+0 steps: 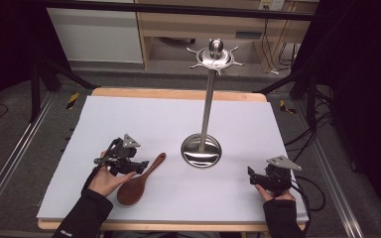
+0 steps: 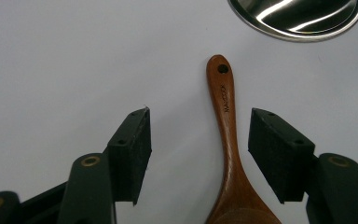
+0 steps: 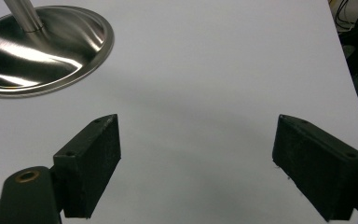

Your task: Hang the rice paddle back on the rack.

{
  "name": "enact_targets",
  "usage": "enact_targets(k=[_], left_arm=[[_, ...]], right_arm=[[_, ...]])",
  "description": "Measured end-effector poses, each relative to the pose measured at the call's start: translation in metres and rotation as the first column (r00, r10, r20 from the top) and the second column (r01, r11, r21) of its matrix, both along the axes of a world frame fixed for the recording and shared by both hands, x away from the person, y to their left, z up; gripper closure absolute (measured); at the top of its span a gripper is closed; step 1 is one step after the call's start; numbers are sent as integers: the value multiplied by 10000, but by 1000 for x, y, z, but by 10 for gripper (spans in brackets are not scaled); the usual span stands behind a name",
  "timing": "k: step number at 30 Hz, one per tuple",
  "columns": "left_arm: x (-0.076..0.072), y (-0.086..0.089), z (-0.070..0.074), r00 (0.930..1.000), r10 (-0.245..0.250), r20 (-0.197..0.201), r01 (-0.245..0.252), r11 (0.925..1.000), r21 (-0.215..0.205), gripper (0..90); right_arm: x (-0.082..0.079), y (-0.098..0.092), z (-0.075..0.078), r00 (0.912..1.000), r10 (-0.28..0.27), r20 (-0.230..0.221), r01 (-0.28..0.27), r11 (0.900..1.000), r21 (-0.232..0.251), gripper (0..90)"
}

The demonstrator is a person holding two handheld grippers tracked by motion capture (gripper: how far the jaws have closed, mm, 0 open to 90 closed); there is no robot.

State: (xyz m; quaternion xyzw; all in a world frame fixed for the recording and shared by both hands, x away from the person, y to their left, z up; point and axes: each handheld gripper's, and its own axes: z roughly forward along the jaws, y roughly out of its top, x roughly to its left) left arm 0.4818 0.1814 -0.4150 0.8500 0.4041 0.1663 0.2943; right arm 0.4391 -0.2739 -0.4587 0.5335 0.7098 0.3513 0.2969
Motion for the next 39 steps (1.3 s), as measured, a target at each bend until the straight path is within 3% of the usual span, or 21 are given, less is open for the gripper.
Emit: enact_targets(k=[17, 24, 39], left_arm=[[4, -13, -16, 9949, -414, -921, 478, 9965, 682, 557], [7, -20, -19, 9875, -687, -1420, 814, 9930, 858, 594], [13, -32, -26, 9780, -866, -1898, 1135, 9842, 1357, 660]], right_arm=[[1, 1, 0, 9999, 81, -110, -83, 9999, -130, 158], [1, 2, 0, 9998, 71, -163, -73, 9999, -116, 159], [2, 1, 0, 9997, 123, -207, -126, 9998, -133, 159]])
